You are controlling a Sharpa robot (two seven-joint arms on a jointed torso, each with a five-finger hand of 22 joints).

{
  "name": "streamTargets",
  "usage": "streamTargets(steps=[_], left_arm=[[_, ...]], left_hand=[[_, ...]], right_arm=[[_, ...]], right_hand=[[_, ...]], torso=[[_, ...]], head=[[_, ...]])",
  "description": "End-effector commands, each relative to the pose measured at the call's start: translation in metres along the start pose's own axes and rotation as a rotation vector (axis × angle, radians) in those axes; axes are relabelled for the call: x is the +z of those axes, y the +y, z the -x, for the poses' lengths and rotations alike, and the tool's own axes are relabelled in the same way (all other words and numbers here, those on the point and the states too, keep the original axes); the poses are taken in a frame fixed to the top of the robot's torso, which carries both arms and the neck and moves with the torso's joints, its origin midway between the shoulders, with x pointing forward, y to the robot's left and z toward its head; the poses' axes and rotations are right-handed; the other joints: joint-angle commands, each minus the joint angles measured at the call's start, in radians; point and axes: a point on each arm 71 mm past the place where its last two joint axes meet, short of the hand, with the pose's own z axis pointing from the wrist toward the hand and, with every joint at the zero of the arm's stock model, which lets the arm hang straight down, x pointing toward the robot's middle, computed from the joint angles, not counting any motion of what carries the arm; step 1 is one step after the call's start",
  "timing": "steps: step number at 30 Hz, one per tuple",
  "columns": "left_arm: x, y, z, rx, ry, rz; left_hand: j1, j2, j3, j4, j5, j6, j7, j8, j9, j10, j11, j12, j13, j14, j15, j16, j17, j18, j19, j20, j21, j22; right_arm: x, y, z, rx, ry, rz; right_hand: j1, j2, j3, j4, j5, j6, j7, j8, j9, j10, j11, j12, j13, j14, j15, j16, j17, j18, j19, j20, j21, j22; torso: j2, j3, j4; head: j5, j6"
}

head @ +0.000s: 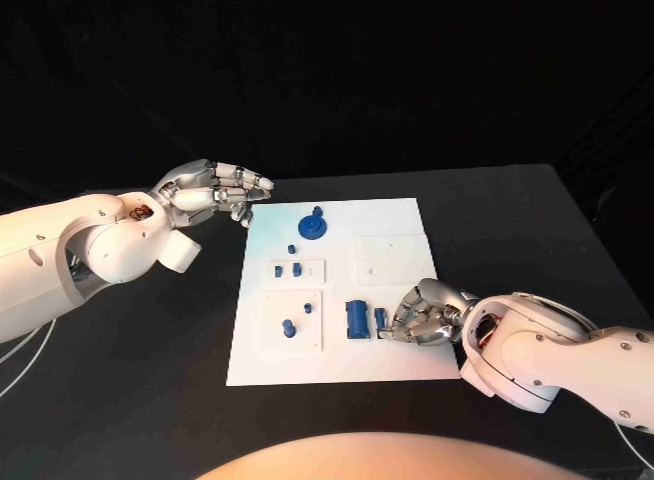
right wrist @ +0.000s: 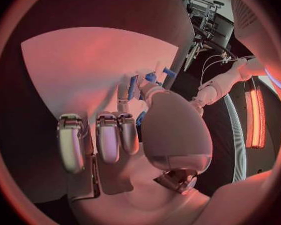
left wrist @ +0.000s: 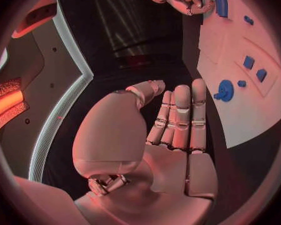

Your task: Assemble the parts on the task board

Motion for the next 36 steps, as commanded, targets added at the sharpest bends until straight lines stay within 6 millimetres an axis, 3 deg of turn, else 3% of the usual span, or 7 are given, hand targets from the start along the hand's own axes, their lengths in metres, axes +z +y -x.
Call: streamTargets(steps=[1, 24, 30, 36], left_arm=[[0.000, -0.001, -0.002, -0.004, 0.017, -0.005], [0.000, -0.001, -0.001, -0.003, 0.015, -0.003], [0.000, -0.001, -0.001, -0.003, 0.014, -0.004], [0.001, -0.001, -0.002, -0.003, 0.018, -0.006]], left_hand=[[-0.002, 0.009, 0.007, 0.000, 0.006, -0.009, 0.005, 0.006, 0.001, -0.008, 0.001, 0.004, -0.001, -0.008, 0.000, 0.004, -0.002, 0.016, 0.001, 0.006, 0.003, 0.001], [-0.002, 0.009, 0.008, -0.001, 0.006, -0.010, 0.005, 0.007, 0.001, -0.008, 0.001, 0.004, -0.002, -0.008, 0.000, 0.005, -0.002, 0.016, 0.001, 0.006, 0.004, 0.002], [-0.002, 0.009, 0.008, -0.001, 0.006, -0.010, 0.005, 0.007, 0.001, -0.008, 0.001, 0.004, -0.002, -0.008, 0.000, 0.005, -0.002, 0.016, 0.001, 0.006, 0.004, 0.002], [-0.002, 0.009, 0.008, -0.001, 0.006, -0.010, 0.005, 0.007, 0.001, -0.008, 0.001, 0.004, -0.002, -0.008, 0.000, 0.005, -0.002, 0.016, 0.001, 0.006, 0.004, 0.002]], right_arm=[[0.000, 0.002, -0.003, -0.040, 0.027, 0.020], [0.001, 0.003, 0.000, -0.033, 0.001, 0.034], [-0.005, 0.016, 0.001, -0.034, -0.012, 0.109], [-0.004, 0.029, -0.002, -0.082, -0.028, 0.164]], right_hand=[[0.008, -0.001, -0.002, -0.002, -0.007, 0.008, -0.001, -0.005, -0.002, 0.102, -0.007, 0.004, 0.263, 0.108, -0.006, 0.003, 0.263, -0.014, 0.105, -0.007, 0.004, 0.263], [0.002, 0.013, -0.009, 0.020, -0.015, 0.013, -0.001, -0.006, -0.004, 0.102, -0.007, 0.004, 0.263, 0.108, -0.005, 0.003, 0.263, -0.014, 0.105, -0.006, 0.004, 0.263], [0.048, -0.003, -0.013, -0.001, -0.016, 0.026, -0.010, 0.006, 0.001, 0.102, -0.014, 0.004, 0.263, 0.108, -0.010, 0.003, 0.263, -0.014, 0.105, -0.009, 0.004, 0.263], [0.079, -0.012, -0.023, -0.009, -0.046, 0.035, -0.016, 0.017, 0.004, 0.102, -0.019, 0.004, 0.263, 0.108, -0.015, 0.003, 0.263, -0.014, 0.105, -0.013, 0.004, 0.263]], torso=[[0.001, 0.0001, -0.0002], [0.000, -0.0003, 0.0002], [-0.001, -0.0010, -0.0015], [0.000, -0.0003, 0.0004]], head=[[0.000, 0.001], [0.001, 0.000], [0.000, 0.002], [0.000, 0.002]])
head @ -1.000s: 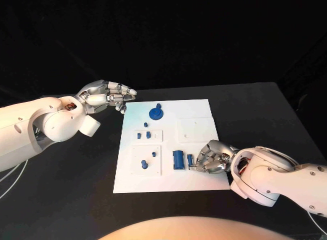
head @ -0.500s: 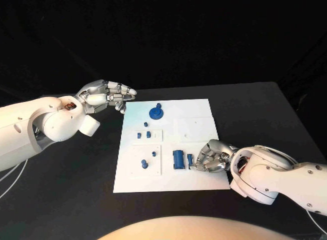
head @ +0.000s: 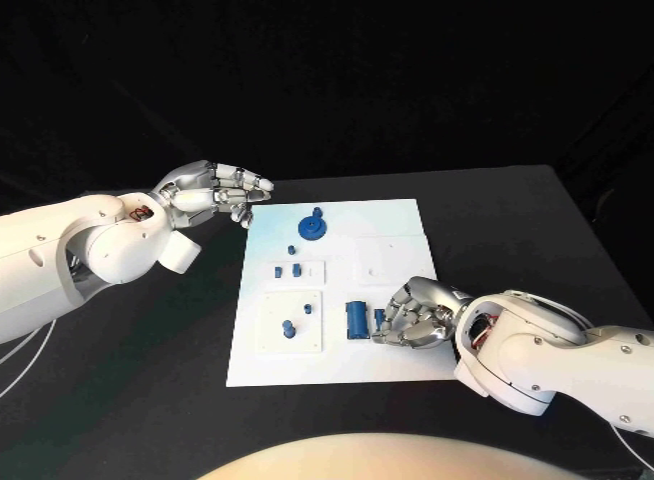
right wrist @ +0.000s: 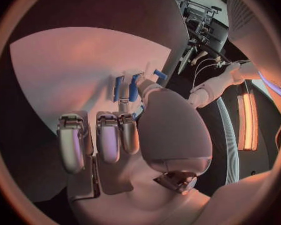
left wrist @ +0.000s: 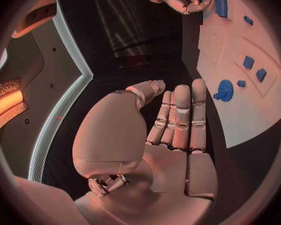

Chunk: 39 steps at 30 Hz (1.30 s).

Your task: Assemble the parts on the task board

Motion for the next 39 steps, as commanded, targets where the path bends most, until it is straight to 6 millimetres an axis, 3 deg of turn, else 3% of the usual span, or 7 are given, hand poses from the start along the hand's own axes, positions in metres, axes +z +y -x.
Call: streamTargets(steps=[1, 22, 39], left_arm=[[0.001, -0.001, -0.003, -0.004, 0.018, -0.009], [0.001, -0.001, -0.003, -0.004, 0.020, -0.008], [0.001, -0.001, -0.002, -0.005, 0.021, -0.007]], left_hand=[[-0.002, 0.009, 0.006, 0.002, 0.006, -0.006, 0.002, 0.007, 0.001, -0.008, 0.001, 0.004, -0.001, -0.008, 0.000, 0.005, -0.001, 0.016, 0.001, 0.006, 0.004, 0.002], [-0.002, 0.009, 0.006, 0.002, 0.006, -0.006, 0.002, 0.007, 0.001, -0.008, 0.001, 0.004, -0.001, -0.008, 0.000, 0.005, -0.001, 0.016, 0.001, 0.006, 0.004, 0.002], [-0.002, 0.009, 0.006, 0.002, 0.006, -0.006, 0.002, 0.007, 0.001, -0.008, 0.001, 0.004, -0.001, -0.008, 0.000, 0.005, -0.001, 0.016, 0.001, 0.006, 0.004, 0.002]], right_arm=[[0.002, 0.010, 0.000, -0.059, -0.029, 0.072], [0.019, 0.013, -0.003, -0.128, -0.070, 0.029], [0.017, 0.014, -0.003, -0.116, -0.076, 0.065]], right_hand=[[0.008, 0.001, -0.003, -0.001, -0.007, 0.007, -0.001, 0.006, 0.001, 0.104, -0.006, 0.004, 0.263, 0.105, -0.006, 0.003, 0.263, -0.014, 0.105, -0.006, 0.004, 0.263], [0.010, 0.032, -0.001, 0.021, -0.003, 0.013, -0.008, 0.017, 0.004, 0.104, -0.012, 0.004, 0.263, 0.105, -0.010, 0.003, 0.263, -0.014, 0.105, -0.010, 0.004, 0.263], [0.029, 0.028, 0.004, 0.017, -0.020, 0.008, -0.008, 0.022, 0.005, 0.104, -0.014, 0.004, 0.263, 0.105, -0.013, 0.003, 0.263, -0.014, 0.105, -0.013, 0.004, 0.263]], torso=[[0.001, 0.0004, 0.0013], [0.002, 0.0009, 0.0016], [0.001, 0.0008, 0.0004]], head=[[-0.001, 0.000], [0.005, -0.003], [0.005, -0.003]])
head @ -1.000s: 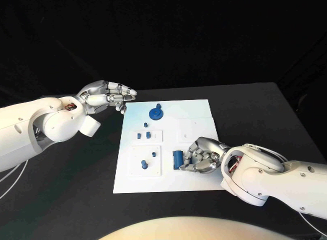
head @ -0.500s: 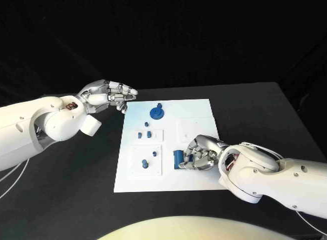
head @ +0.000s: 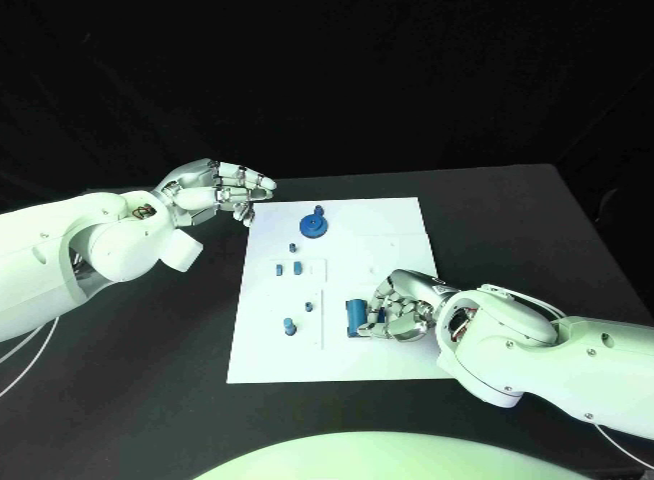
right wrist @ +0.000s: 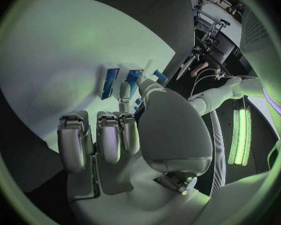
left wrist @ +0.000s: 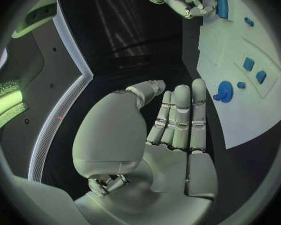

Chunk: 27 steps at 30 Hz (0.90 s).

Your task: Assemble the parts on the task board

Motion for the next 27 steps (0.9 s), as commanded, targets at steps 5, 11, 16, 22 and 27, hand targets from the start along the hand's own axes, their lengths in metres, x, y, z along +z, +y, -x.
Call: streamTargets(steps=[5, 11, 16, 22, 27], left_arm=[[0.001, -0.001, -0.002, -0.005, 0.019, -0.008], [0.002, -0.001, -0.003, -0.007, 0.017, -0.012], [0.001, 0.001, -0.002, -0.019, -0.001, -0.025], [0.003, 0.008, -0.002, -0.054, -0.043, -0.067], [0.004, 0.017, -0.001, -0.091, -0.122, -0.109]], left_hand=[[-0.002, 0.009, 0.006, 0.002, 0.006, -0.006, 0.002, 0.007, 0.001, -0.008, 0.001, 0.004, -0.001, -0.008, 0.000, 0.005, -0.001, 0.016, 0.001, 0.006, 0.004, 0.002], [-0.003, 0.010, 0.008, 0.001, 0.006, -0.006, 0.002, 0.009, 0.001, -0.008, 0.001, 0.005, -0.003, -0.009, 0.000, 0.005, -0.002, 0.016, 0.000, 0.006, 0.006, 0.002], [-0.004, 0.009, 0.008, 0.001, 0.006, -0.006, 0.002, 0.009, 0.001, -0.008, 0.002, 0.005, -0.004, -0.009, 0.001, 0.005, -0.003, 0.016, -0.001, 0.006, 0.006, 0.003], [-0.010, 0.008, 0.010, 0.003, 0.004, -0.005, 0.001, 0.014, 0.001, -0.001, 0.000, 0.010, -0.007, -0.029, 0.001, -0.009, -0.011, 0.016, -0.015, 0.006, -0.001, 0.000], [-0.027, 0.003, 0.001, 0.011, 0.000, -0.012, -0.001, 0.024, -0.002, 0.020, 0.001, 0.015, -0.022, -0.141, 0.008, -0.143, -0.082, 0.014, -0.100, 0.014, -0.089, -0.045]], right_arm=[[-0.003, -0.002, 0.006, 0.053, -0.065, 0.065], [-0.006, -0.002, 0.013, 0.140, -0.129, 0.147], [-0.008, -0.005, 0.020, 0.243, -0.172, 0.223], [0.001, -0.023, 0.035, 0.365, -0.234, 0.250], [0.025, -0.050, 0.063, 0.540, -0.298, 0.194]], right_hand=[[0.004, -0.013, -0.002, 0.007, 0.001, -0.005, 0.002, 0.005, 0.000, 0.104, -0.005, 0.004, 0.263, 0.104, -0.003, 0.003, 0.263, -0.014, 0.105, -0.006, 0.004, 0.263], [-0.012, -0.022, -0.019, 0.020, 0.006, -0.014, 0.008, 0.004, -0.002, 0.104, 0.000, 0.004, 0.263, 0.104, 0.001, 0.003, 0.263, -0.014, 0.105, -0.003, 0.004, 0.263], [-0.009, -0.020, -0.043, 0.019, 0.005, -0.069, 0.033, -0.030, -0.019, 0.079, 0.021, -0.054, 0.241, 0.096, 0.017, -0.013, 0.230, 0.001, 0.082, 0.009, -0.078, 0.241], [0.021, -0.009, -0.060, 0.018, 0.009, -0.117, 0.064, -0.079, -0.044, 0.036, 0.049, -0.143, 0.207, 0.079, 0.041, -0.051, 0.162, 0.029, 0.039, 0.033, -0.233, 0.199], [0.077, -0.003, -0.048, 0.015, 0.032, -0.158, 0.088, -0.107, -0.053, -0.166, 0.071, -0.510, 0.037, -0.013, 0.061, -0.250, -0.096, 0.112, -0.122, 0.054, -0.776, 0.013]], torso=[[-0.002, -0.0014, -0.0012], [-0.004, -0.0023, -0.0009], [-0.010, -0.0065, -0.0030], [-0.036, -0.0217, -0.0105], [-0.059, -0.0337, -0.0175]], head=[[-0.001, 0.004], [-0.001, 0.011], [-0.002, 0.025], [0.005, 0.050], [0.011, 0.089]])
